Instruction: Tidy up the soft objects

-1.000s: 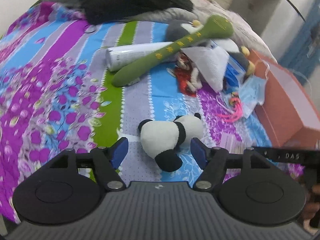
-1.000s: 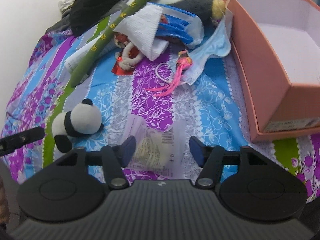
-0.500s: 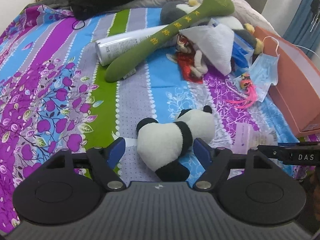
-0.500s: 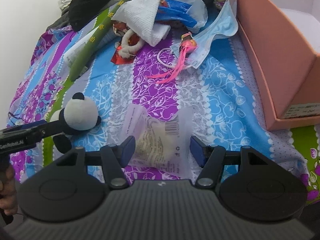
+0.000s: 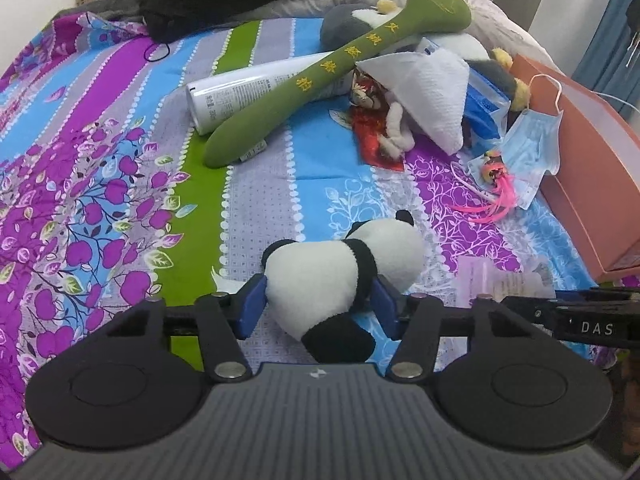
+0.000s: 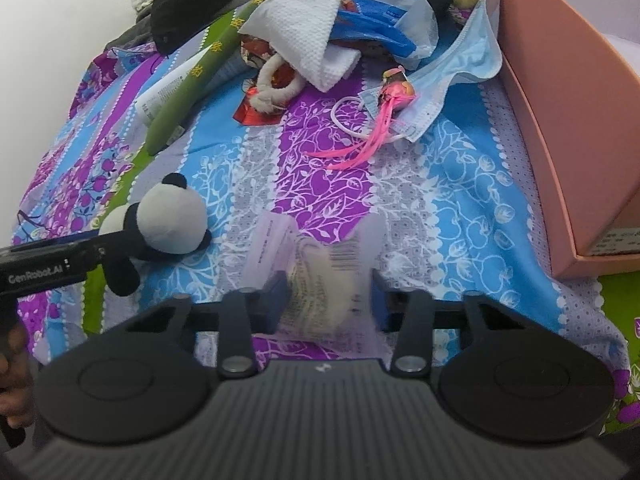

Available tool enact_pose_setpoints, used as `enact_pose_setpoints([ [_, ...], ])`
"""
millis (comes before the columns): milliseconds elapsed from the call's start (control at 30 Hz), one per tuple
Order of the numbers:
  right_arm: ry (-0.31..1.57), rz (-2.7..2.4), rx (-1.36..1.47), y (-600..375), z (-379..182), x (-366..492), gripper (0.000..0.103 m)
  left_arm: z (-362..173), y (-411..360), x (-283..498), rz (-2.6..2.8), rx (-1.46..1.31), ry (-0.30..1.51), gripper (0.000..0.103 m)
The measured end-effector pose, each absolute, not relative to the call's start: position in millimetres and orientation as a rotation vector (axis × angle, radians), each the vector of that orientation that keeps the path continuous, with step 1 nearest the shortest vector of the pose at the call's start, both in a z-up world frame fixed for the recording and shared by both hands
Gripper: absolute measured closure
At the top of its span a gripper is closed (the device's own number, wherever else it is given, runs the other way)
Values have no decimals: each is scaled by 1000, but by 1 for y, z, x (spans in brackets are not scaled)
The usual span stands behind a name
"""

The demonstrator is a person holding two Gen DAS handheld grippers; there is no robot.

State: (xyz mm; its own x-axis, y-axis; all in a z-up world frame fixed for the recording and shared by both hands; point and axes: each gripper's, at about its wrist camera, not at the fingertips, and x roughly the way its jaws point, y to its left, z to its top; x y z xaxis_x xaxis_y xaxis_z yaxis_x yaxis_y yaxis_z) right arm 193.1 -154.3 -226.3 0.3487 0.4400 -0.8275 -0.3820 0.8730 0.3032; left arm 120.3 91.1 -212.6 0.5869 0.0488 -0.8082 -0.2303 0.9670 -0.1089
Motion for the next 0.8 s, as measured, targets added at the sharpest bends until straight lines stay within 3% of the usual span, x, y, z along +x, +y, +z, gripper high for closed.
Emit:
enact_pose_setpoints([
  [167, 1072, 548, 63, -153, -218, 189, 82, -209, 91, 115, 189, -239, 916, 47],
  [300, 1045, 553, 58, -154, -207, 184, 85, -206, 93, 106, 220, -276, 899, 49],
  [800, 934, 530, 85, -168, -167, 154, 87, -188, 94, 69, 243, -345, 855, 62],
])
